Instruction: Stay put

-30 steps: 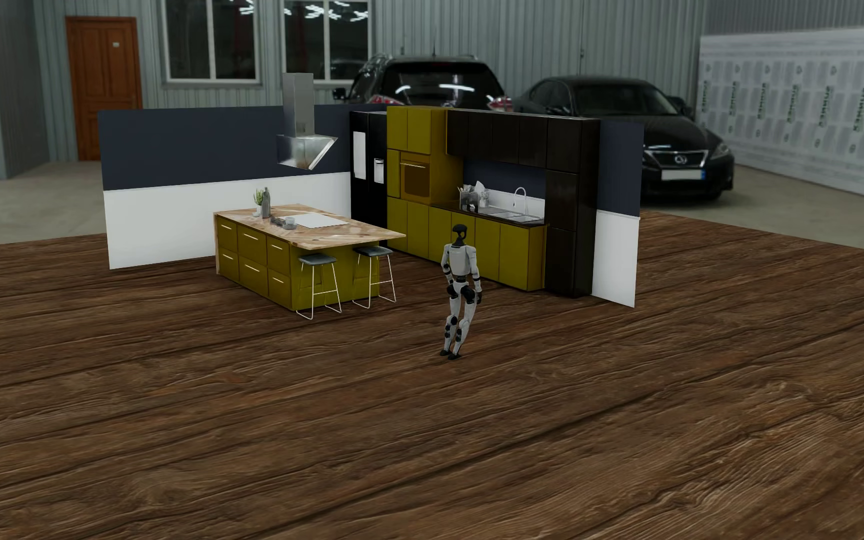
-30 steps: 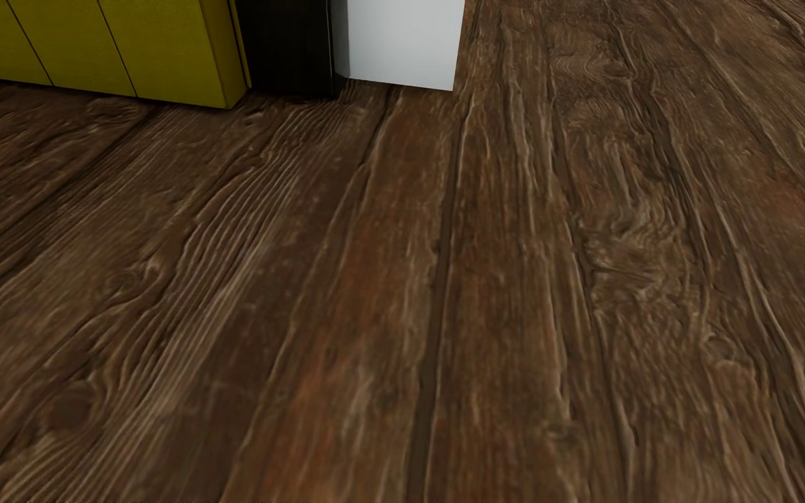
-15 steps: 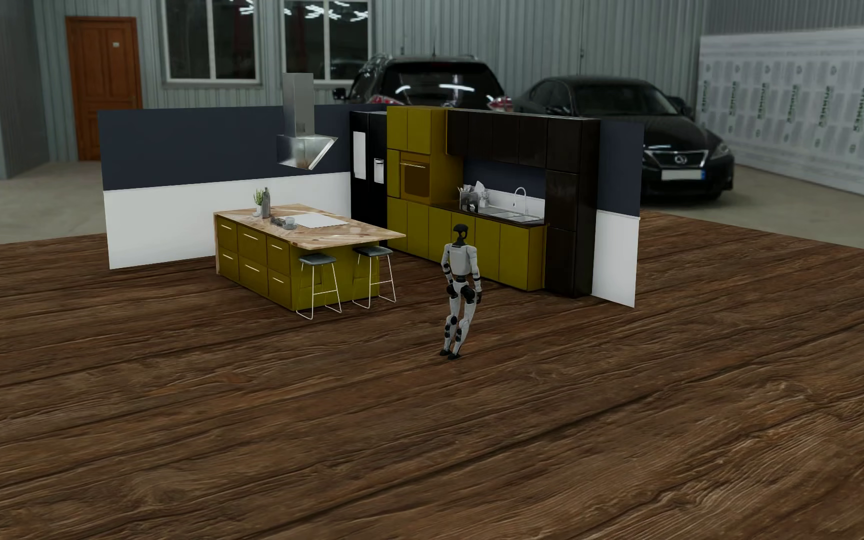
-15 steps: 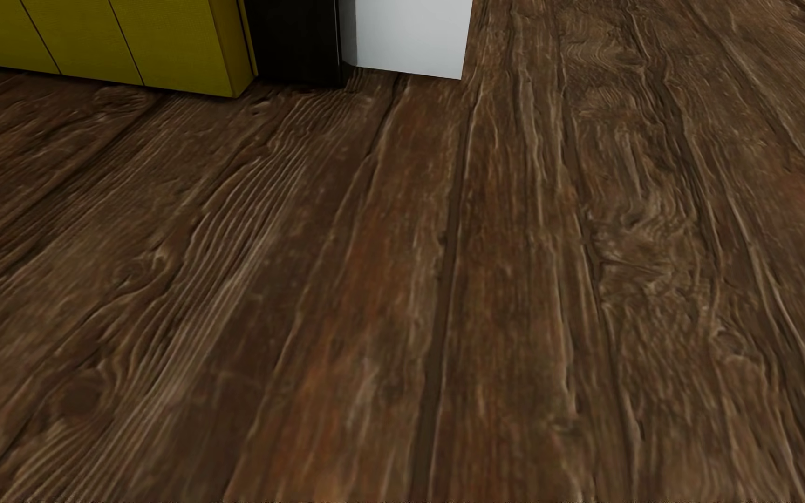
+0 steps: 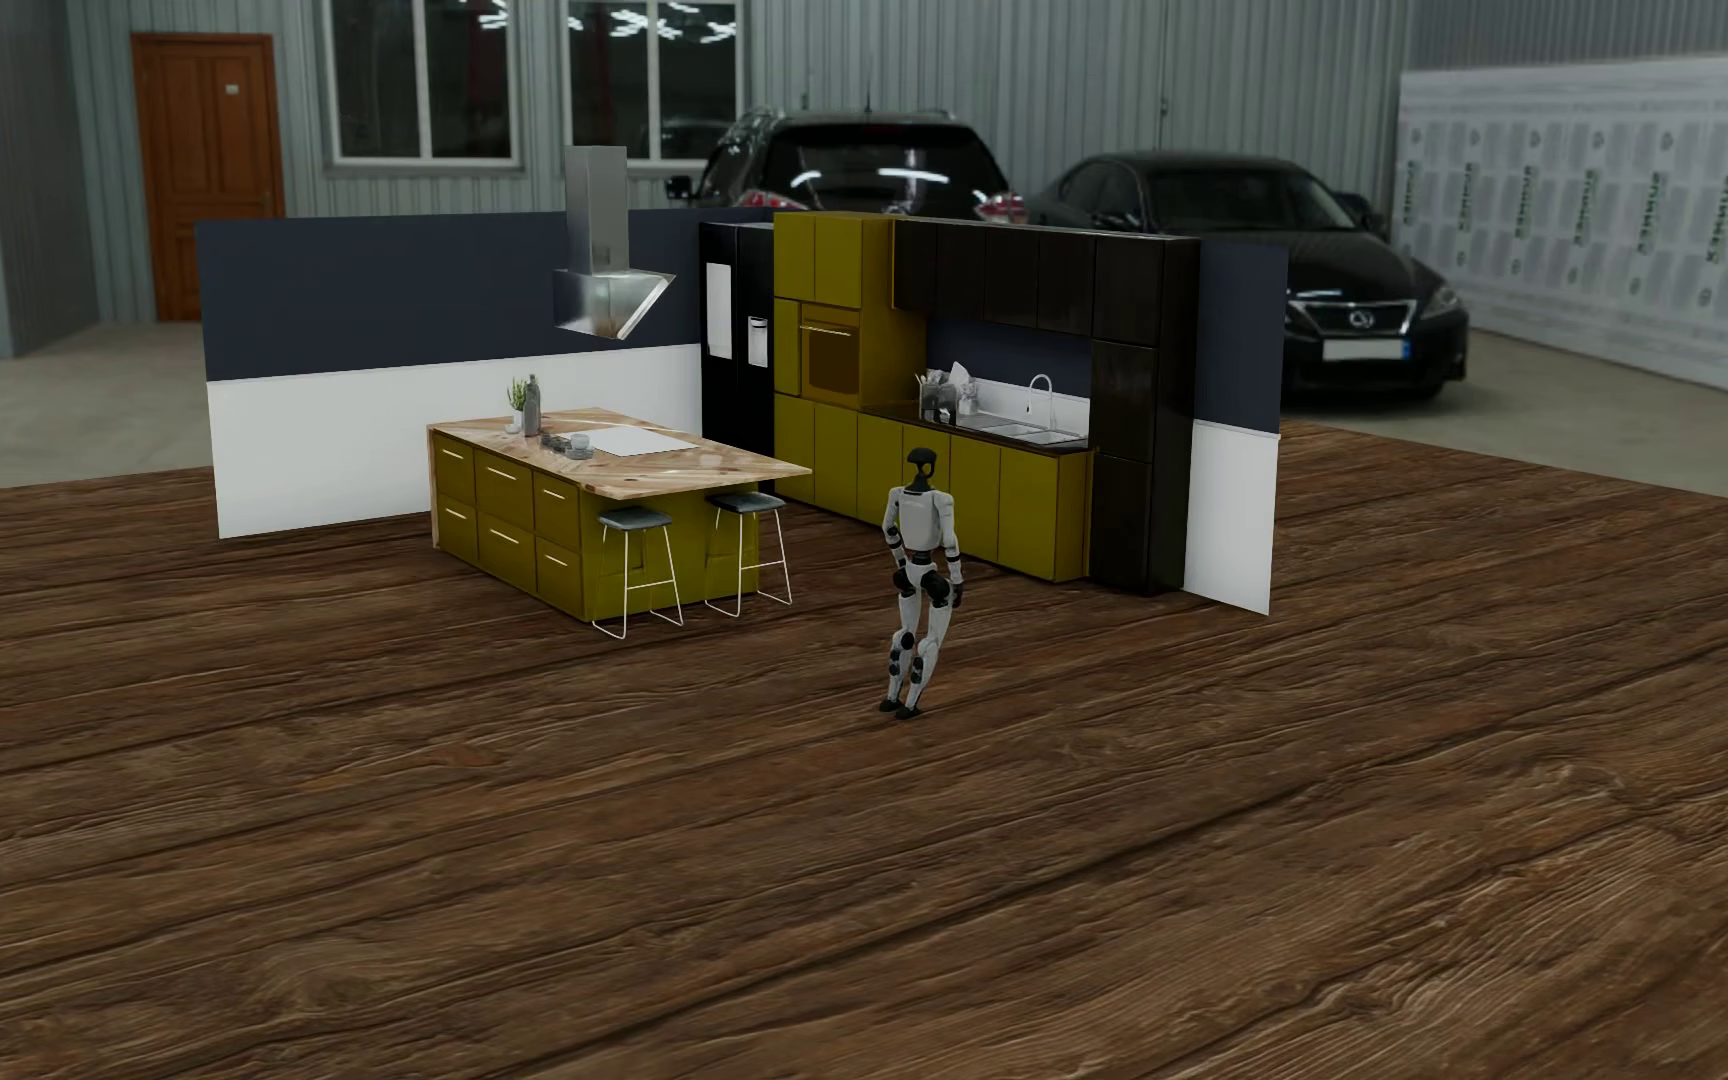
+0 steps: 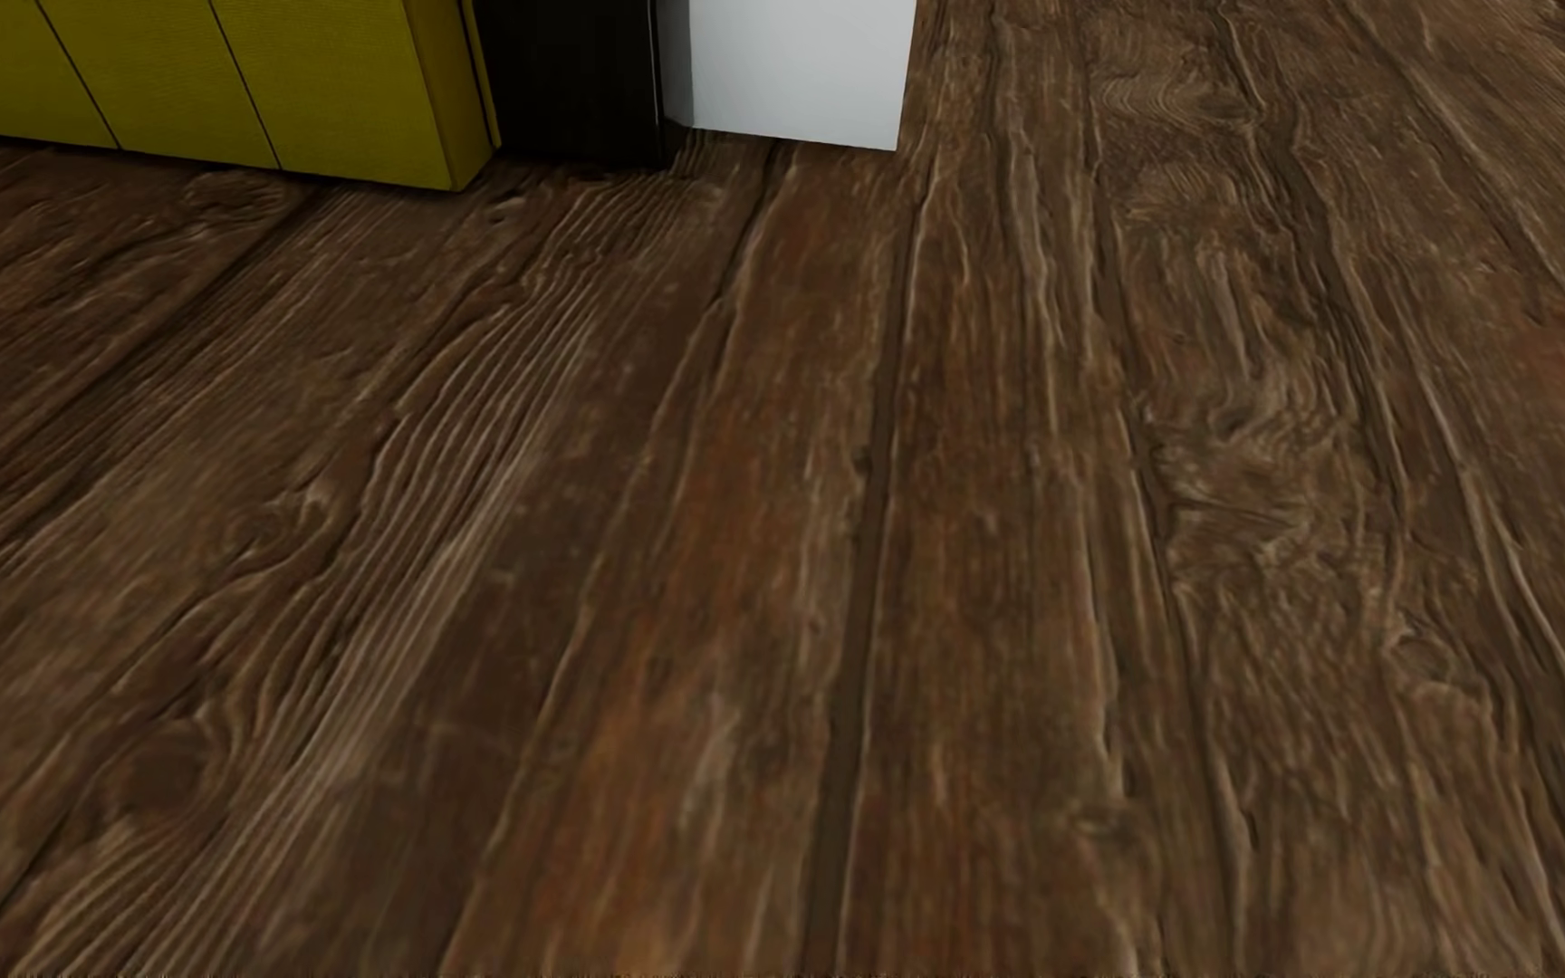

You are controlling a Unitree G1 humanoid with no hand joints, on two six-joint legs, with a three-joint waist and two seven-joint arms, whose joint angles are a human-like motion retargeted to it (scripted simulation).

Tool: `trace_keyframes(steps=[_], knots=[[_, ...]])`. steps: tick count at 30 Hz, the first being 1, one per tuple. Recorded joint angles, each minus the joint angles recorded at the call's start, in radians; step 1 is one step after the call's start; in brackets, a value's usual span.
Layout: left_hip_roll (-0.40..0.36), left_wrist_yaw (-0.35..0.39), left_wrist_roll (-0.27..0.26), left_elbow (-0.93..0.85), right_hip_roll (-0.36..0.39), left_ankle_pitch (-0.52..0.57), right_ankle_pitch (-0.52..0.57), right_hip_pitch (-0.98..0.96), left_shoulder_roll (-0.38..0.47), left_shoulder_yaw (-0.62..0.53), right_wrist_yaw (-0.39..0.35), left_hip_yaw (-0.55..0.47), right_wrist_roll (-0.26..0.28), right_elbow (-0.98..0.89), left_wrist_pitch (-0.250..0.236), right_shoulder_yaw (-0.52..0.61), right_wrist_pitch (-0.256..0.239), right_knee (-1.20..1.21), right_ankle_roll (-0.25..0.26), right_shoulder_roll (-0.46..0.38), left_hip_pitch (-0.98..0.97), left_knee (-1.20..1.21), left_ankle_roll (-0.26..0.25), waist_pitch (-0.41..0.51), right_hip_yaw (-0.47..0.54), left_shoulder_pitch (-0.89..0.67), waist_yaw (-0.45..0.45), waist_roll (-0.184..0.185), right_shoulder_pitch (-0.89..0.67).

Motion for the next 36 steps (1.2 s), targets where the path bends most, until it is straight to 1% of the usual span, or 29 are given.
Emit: trace_keyframes(steps=[24, 30, 36], knots=[[0.001, 0.0, 0.0, -0.003, 0.0, 0.003, -0.002, 0.001, 0.0, -0.001, 0.0, 0.0, 0.0, 0.001, 0.0, -0.003, 0.0, 0.004, 0.0, 0.002, 0.0, 0.003, 0.0, -0.008, 0.0, 0.002, 0.0, -0.004, 0.003], [0.007, 0.0, 0.0, -0.007, 0.005, 0.003, -0.004, 0.006, -0.002, 0.011, 0.0, 0.0, 0.0, 0.007, 0.0, -0.002, 0.0, 0.005, 0.0, 0.003, 0.008, -0.001, 0.0, -0.021, 0.0, 0.008, -0.001, 0.004, 0.003], [0.005, 0.0, 0.0, 0.002, 0.006, 0.004, -0.003, 0.005, -0.005, -0.009, 0.0, 0.0, 0.0, 0.008, 0.0, -0.025, 0.0, -0.001, 0.0, -0.001, 0.003, -0.001, 0.0, -0.027, 0.0, 0.007, -0.01, 0.013, 0.008]])
